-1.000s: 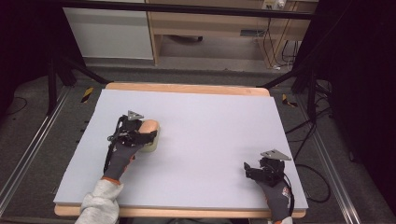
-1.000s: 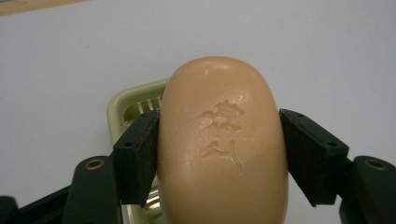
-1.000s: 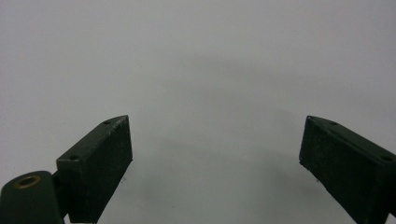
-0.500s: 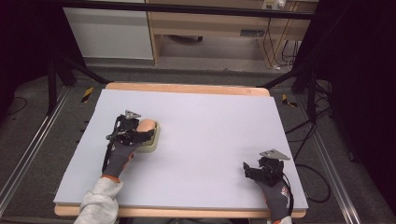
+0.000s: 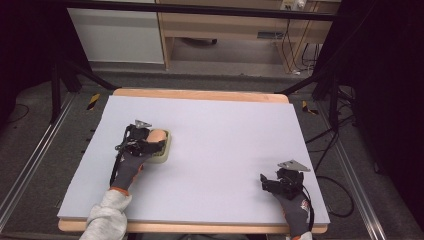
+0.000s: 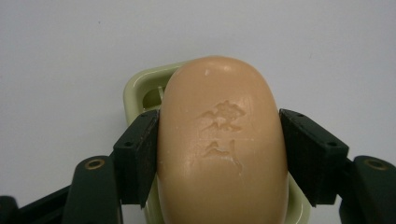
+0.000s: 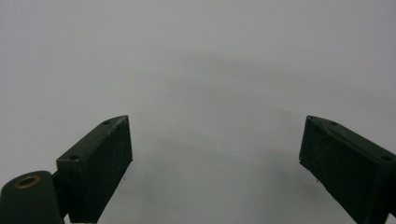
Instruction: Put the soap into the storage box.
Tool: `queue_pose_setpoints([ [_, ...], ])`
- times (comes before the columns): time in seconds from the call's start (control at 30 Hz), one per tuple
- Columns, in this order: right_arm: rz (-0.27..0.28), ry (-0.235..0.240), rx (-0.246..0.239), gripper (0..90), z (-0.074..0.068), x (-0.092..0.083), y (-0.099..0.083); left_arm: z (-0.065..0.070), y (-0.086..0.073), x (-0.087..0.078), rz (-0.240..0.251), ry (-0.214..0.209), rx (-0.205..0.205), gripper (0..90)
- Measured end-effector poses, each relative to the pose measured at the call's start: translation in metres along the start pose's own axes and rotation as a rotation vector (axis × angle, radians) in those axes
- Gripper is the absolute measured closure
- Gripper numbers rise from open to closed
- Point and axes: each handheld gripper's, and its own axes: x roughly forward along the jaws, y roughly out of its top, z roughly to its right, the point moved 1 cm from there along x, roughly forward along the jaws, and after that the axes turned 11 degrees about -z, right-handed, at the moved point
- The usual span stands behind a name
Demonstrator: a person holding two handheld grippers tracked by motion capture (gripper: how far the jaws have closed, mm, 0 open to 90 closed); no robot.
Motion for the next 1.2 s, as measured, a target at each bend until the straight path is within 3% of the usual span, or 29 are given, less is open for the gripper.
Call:
queue_pose_setpoints([
  [1.2,-0.004,-0.004,-0.007,9.6,-0.001,0.0,0.0,-0.001,-0.004,0.013,-0.023,-0.009,-0.008,31.1],
])
